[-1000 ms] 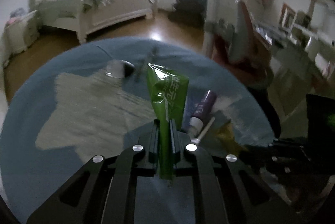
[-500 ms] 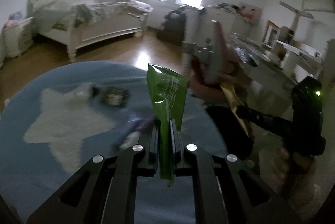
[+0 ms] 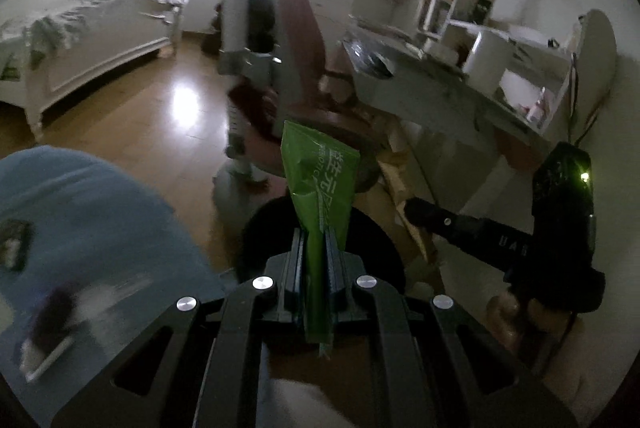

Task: Collect trash
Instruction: 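Carry both items over the black bin and open both tools, then grasp the clear lidded cup with the left tool while the right tool grasps the black card package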

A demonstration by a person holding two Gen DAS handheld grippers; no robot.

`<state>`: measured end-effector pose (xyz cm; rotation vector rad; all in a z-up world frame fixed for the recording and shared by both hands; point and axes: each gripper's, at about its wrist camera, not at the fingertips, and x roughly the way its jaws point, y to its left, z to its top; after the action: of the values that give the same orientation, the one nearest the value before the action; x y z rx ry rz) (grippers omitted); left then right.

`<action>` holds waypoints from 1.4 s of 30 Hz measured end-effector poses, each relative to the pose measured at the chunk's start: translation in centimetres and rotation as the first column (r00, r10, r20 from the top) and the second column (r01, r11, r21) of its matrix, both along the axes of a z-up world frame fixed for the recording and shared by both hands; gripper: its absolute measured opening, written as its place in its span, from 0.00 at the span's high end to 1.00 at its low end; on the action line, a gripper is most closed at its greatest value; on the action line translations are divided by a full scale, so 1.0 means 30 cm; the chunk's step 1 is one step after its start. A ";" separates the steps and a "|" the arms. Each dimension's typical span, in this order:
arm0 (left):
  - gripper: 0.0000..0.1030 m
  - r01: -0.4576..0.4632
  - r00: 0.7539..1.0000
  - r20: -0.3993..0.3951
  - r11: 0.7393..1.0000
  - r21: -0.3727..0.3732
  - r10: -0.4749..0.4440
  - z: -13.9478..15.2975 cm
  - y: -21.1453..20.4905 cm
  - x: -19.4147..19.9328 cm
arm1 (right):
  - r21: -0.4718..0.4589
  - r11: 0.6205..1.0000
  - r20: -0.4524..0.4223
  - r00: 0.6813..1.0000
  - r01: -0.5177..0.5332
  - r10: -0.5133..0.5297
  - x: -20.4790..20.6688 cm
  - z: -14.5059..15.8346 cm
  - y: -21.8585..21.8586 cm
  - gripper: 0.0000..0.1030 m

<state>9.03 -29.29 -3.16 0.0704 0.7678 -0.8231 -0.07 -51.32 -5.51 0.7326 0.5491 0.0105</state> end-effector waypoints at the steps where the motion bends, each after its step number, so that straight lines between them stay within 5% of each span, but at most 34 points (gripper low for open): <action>1: 0.90 0.013 1.000 -0.010 1.000 0.007 -0.013 -0.018 -0.041 0.014 | 0.008 1.000 -0.009 1.000 0.012 -0.012 -0.001 -0.022 -0.027 0.87; 8: 0.90 0.054 0.996 -0.074 0.997 0.052 -0.050 -0.129 -0.187 0.075 | 0.043 0.997 -0.063 0.996 0.063 -0.060 0.025 -0.128 -0.116 0.87; 11: 0.82 0.063 0.994 -0.099 0.995 0.074 -0.055 -0.176 -0.242 0.101 | 0.057 0.995 -0.085 0.993 0.086 -0.081 0.028 -0.170 -0.146 0.86; 15: 0.18 0.039 0.996 -0.087 0.996 0.082 -0.032 -0.193 -0.272 0.107 | 0.073 0.989 -0.126 0.984 0.132 -0.122 0.033 -0.218 -0.187 0.39; 16: 0.10 0.025 0.997 -0.075 0.998 0.060 -0.020 -0.189 -0.268 0.103 | 0.080 0.986 -0.125 0.983 0.145 -0.135 0.026 -0.224 -0.196 0.36; 20: 0.07 -0.013 0.998 -0.063 0.999 0.039 0.016 -0.168 -0.237 0.095 | 0.068 0.985 -0.140 0.979 0.156 -0.146 0.011 -0.232 -0.199 0.35; 24: 0.05 -0.098 0.993 -0.064 0.995 0.005 0.098 -0.132 -0.148 0.088 | 0.081 0.987 -0.131 0.983 0.137 -0.126 0.010 -0.224 -0.180 0.23; 28: 0.05 -0.179 0.982 -0.080 0.980 -0.090 0.172 -0.075 0.022 0.055 | 0.063 0.995 -0.108 0.992 0.078 -0.071 0.023 -0.182 -0.117 0.19; 33: 0.05 -0.265 0.964 -0.043 0.960 -0.090 0.262 -0.024 0.233 -0.006 | 0.033 0.999 -0.066 0.998 -0.012 0.015 0.059 -0.102 0.012 0.13; 37: 0.05 -0.300 0.952 -0.063 0.954 -0.017 0.298 -0.025 0.391 -0.012 | 0.012 0.996 -0.086 0.992 -0.093 0.093 0.110 -0.052 0.145 0.11; 40: 0.05 -0.388 0.921 0.030 0.914 0.115 0.388 -0.020 0.523 0.007 | -0.025 0.980 -0.106 0.975 -0.199 0.195 0.160 -0.015 0.280 0.11; 42: 0.05 -0.439 0.898 0.035 0.887 0.140 0.439 -0.012 0.639 0.046 | -0.051 0.965 -0.112 0.962 -0.256 0.249 0.189 0.012 0.369 0.11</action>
<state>10.39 -10.14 -3.51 0.0245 0.8020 -0.3335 5.62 -40.24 -5.15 0.5979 0.7375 0.1918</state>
